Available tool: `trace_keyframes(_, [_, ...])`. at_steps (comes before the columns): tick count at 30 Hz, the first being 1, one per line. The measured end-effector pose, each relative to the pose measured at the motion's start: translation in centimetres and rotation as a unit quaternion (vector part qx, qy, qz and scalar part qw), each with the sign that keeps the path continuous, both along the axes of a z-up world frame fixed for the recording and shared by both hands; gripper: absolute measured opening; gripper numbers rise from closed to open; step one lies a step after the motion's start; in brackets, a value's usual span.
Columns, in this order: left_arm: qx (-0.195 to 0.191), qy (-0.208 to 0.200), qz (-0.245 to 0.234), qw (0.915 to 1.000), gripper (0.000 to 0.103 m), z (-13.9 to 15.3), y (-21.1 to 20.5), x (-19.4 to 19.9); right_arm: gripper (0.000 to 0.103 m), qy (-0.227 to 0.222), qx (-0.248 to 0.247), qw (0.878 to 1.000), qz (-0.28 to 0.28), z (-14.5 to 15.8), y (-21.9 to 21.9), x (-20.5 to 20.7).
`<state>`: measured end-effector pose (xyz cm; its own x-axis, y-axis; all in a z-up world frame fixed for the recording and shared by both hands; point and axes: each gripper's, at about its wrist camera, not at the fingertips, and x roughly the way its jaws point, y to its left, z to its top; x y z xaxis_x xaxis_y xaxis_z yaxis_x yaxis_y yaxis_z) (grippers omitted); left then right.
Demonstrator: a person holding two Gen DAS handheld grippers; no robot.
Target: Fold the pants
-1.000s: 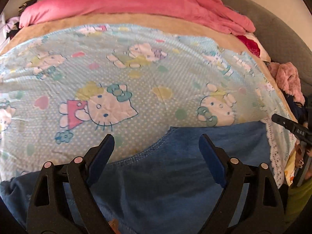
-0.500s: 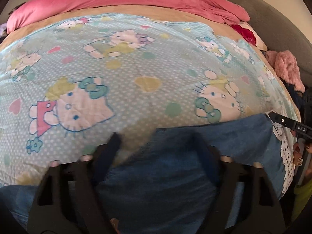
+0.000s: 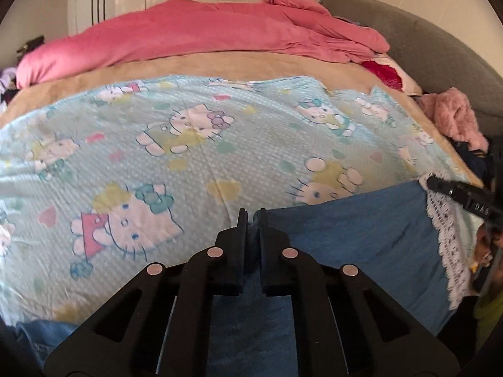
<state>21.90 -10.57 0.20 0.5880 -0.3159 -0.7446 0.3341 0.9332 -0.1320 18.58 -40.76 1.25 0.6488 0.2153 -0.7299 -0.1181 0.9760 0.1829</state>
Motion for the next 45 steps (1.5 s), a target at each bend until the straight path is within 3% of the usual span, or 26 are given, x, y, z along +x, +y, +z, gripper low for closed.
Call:
trace_keyframes(6, [0.048, 0.032, 0.011, 0.9983, 0.006, -4.3, -0.8, 1.7, 0.016, 0.060, -0.059, 0.996, -0.019, -3.7, 0.6, 2.6])
trace_keyframes(8, [0.040, 0.032, 0.015, 0.9986, 0.010, -4.4, -0.7, 1.8, 0.025, 0.055, -0.054, 0.997, -0.029, -3.8, 0.0, 2.5])
trace_keyframes(9, [0.037, 0.024, 0.022, 0.9988, 0.014, -3.9, -0.3, 1.8, 0.041, 0.048, -0.045, 0.997, -0.039, -3.6, -0.5, 2.3])
trace_keyframes(10, [0.037, 0.019, 0.028, 0.9987, 0.027, -3.6, 0.1, 1.6, 0.049, 0.039, -0.034, 0.997, -0.050, -3.2, -1.2, 1.9])
trace_keyframes(13, [0.018, 0.019, 0.048, 0.9985, 0.031, -2.6, 1.5, 1.0, 0.049, 0.003, 0.018, 0.997, -0.081, -1.7, -3.7, -0.6])
trace_keyframes(17, [-0.002, 0.009, 0.066, 0.9978, 0.038, -0.7, 3.5, -1.6, 0.051, -0.002, 0.092, 0.992, -0.092, -0.6, -5.4, -5.7])
trace_keyframes(20, [-0.005, 0.001, 0.061, 0.9982, 0.049, 0.9, 3.8, -4.0, 0.051, 0.017, 0.116, 0.990, -0.084, -1.1, -5.0, -9.6])
trace_keyframes(24, [-0.021, -0.005, 0.044, 0.9988, 0.060, 1.5, 3.6, -8.1, 0.051, 0.035, 0.114, 0.989, -0.083, -1.8, -4.0, -13.6])
trace_keyframes(29, [0.006, 0.010, 0.021, 0.9997, 0.068, -0.3, 1.7, -12.8, 0.051, 0.056, 0.118, 0.989, -0.072, -2.8, -2.7, -15.8])
trace_keyframes(35, [0.076, 0.038, 0.014, 0.9963, 0.080, -3.9, 0.2, -14.9, 0.054, 0.081, 0.107, 0.988, -0.074, -4.4, -0.9, -15.3])
trace_keyframes(36, [0.083, 0.032, 0.014, 0.9959, 0.080, -4.3, 0.0, -15.0, 0.054, 0.079, 0.101, 0.989, -0.074, -4.5, -0.6, -15.3])
trace_keyframes(38, [0.082, 0.031, 0.016, 0.9960, 0.080, -4.3, 0.1, -15.1, 0.031, 0.072, 0.083, 0.992, -0.067, -4.4, -0.1, -15.4])
trace_keyframes(39, [0.077, 0.033, 0.016, 0.9963, 0.080, -4.3, 0.3, -15.1, 0.024, 0.070, 0.076, 0.993, -0.061, -4.3, 0.0, -15.5])
trace_keyframes(45, [0.063, 0.037, 0.019, 0.9971, 0.081, -4.4, 0.8, -15.1, 0.018, 0.050, 0.048, 0.996, -0.050, -2.9, 0.1, -17.3])
